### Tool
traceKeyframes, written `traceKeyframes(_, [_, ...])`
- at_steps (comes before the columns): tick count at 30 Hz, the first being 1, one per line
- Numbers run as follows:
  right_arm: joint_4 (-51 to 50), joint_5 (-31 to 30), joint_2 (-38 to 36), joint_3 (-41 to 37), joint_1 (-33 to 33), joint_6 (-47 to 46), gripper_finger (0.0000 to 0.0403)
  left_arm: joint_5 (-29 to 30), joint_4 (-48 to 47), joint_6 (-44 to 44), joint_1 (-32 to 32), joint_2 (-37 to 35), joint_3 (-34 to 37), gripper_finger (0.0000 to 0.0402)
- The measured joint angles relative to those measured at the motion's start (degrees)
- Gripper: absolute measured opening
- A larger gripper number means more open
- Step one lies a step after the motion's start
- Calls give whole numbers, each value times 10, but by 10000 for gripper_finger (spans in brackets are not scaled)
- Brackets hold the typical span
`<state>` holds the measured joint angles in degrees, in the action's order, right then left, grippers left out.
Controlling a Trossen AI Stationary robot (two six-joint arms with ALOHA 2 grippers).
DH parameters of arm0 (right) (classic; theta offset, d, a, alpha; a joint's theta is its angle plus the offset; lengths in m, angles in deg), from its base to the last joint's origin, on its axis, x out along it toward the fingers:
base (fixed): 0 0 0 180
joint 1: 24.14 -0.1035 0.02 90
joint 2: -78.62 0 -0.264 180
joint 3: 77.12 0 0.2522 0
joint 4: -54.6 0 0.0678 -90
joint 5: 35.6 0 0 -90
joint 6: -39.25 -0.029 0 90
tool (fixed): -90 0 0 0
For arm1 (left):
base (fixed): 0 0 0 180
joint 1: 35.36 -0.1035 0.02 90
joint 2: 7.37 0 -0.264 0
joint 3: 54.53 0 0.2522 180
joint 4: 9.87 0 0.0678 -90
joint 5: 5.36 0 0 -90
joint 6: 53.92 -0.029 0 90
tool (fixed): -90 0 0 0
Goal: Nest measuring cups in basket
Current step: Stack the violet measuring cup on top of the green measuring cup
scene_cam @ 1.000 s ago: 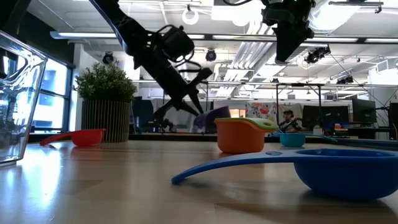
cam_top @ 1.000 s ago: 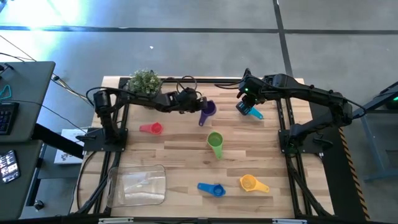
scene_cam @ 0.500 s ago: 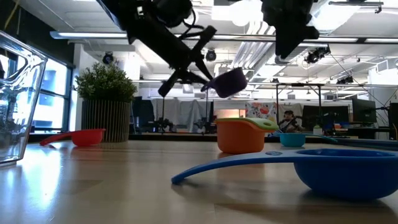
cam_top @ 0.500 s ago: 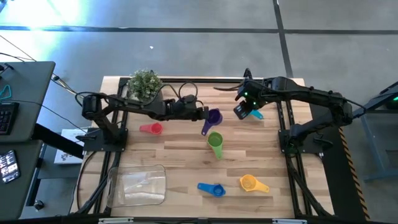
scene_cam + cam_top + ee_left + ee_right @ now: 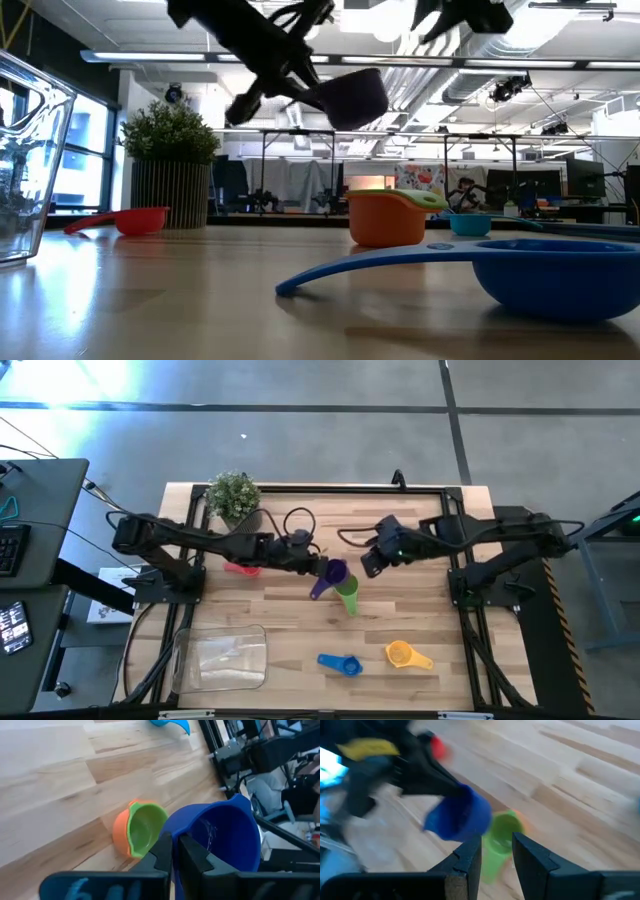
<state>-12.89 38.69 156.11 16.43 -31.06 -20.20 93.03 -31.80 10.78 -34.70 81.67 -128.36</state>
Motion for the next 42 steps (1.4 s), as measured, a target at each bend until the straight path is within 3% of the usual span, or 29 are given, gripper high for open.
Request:
traceKeyframes(7, [138, -85, 0, 0, -61, -14, 101, 27, -57, -21, 17, -40, 0, 7])
traceKeyframes(17, [364, -79, 0, 0, -60, 146, 100, 64, -140, -10, 30, -65, 0, 7])
traceKeyframes(23, [336, -50, 0, 1, -36, 145, 101, 65, -213, 18, 32, -52, 0, 7])
traceKeyframes(42, [252, -1, 0, 1, -20, 145, 101, 22, -210, 71, 35, 84, 0, 8])
